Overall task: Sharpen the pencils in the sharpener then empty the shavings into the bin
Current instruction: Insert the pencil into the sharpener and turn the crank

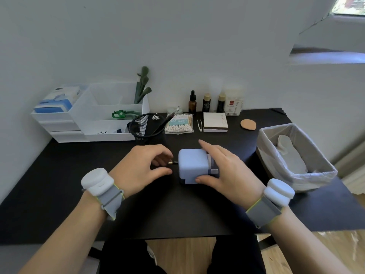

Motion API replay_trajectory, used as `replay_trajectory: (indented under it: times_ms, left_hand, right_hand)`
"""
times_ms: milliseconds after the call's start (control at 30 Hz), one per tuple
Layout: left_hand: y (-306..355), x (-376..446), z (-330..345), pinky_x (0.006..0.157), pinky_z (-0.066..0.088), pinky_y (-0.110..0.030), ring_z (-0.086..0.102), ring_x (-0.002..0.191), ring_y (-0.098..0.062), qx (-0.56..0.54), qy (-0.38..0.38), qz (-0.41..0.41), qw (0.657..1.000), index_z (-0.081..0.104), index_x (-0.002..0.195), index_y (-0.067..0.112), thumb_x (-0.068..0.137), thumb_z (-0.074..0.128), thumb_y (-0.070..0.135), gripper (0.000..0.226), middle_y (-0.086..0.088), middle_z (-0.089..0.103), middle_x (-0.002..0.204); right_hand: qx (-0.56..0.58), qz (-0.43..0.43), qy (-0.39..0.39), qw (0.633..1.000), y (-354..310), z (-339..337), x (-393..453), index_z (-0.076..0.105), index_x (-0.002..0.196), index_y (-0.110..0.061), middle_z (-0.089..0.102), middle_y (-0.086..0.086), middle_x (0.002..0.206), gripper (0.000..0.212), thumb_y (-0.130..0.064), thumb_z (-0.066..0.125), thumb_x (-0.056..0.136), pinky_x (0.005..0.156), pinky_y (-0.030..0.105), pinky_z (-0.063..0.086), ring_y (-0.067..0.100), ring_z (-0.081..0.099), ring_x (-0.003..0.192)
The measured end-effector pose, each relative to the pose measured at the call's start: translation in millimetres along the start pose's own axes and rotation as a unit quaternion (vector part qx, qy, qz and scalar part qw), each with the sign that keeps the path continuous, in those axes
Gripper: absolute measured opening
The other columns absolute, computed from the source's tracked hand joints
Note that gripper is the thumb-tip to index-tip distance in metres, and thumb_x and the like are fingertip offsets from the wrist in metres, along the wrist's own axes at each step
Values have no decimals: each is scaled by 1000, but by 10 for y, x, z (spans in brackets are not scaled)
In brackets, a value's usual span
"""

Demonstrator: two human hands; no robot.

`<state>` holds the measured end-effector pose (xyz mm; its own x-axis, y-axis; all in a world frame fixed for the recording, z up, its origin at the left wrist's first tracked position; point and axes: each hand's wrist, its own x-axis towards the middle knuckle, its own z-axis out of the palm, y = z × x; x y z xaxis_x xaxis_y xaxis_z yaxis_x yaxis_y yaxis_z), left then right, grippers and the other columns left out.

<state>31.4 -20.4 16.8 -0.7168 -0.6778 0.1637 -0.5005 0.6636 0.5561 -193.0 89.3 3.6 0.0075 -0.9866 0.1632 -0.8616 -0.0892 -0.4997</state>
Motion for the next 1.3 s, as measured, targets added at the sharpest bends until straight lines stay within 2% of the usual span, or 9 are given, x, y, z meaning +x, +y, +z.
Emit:
replay_trajectory:
  times_ms: [100,267,400,600,800,1033,1300]
  left_hand:
    - [10,3,23,73,53,-21,66,75,-4,18,25,13,999,70,95,24,81,78,20,16,14,68,82]
    - [-35,-1,59,72,51,-23,62,74,-1,52,44,50,996,72,94,23,87,71,25,7,16,66,83]
    - [-80,1,68,72,52,-30,58,75,-1,68,43,85,993,72,95,22,89,59,34,19,16,63,82]
    - [-121,8,71,68,53,-38,59,75,-10,95,22,102,990,71,98,20,93,47,40,31,9,62,80]
    - [-130,9,39,68,52,-34,54,71,-4,91,3,110,990,69,95,20,95,44,39,31,13,57,75]
    - [-134,9,10,71,49,-29,56,72,-7,84,-14,106,991,69,92,18,95,38,41,39,11,59,74]
    - [-144,-5,-3,71,45,-20,55,70,-5,48,-23,86,995,68,88,21,94,37,42,38,12,56,70]
  right_hand:
    - [7,-8,6,1000,-7,15,20,29,149,-27,47,-10,136,81,-43,71,82,103,30,42,11,45,125]
    - [14,-12,9,1000,5,23,26,32,147,-28,48,-10,132,77,-42,71,82,99,34,46,12,49,120]
    - [15,-13,12,1000,20,34,24,32,147,-28,48,-9,131,76,-42,71,82,98,36,47,14,50,118]
    - [-1,-16,12,1000,17,32,25,32,147,-28,49,-9,132,77,-42,70,83,98,36,47,14,50,118]
    - [-17,-12,7,1000,-1,21,25,29,148,-29,48,-10,134,77,-44,68,83,97,36,48,14,49,120]
    - [-24,-8,4,1000,-16,14,29,27,149,-29,47,-10,136,78,-44,68,84,98,35,47,13,48,121]
    - [-24,-11,4,1000,-21,9,26,28,149,-27,46,-9,137,78,-42,68,84,99,34,45,14,47,123]
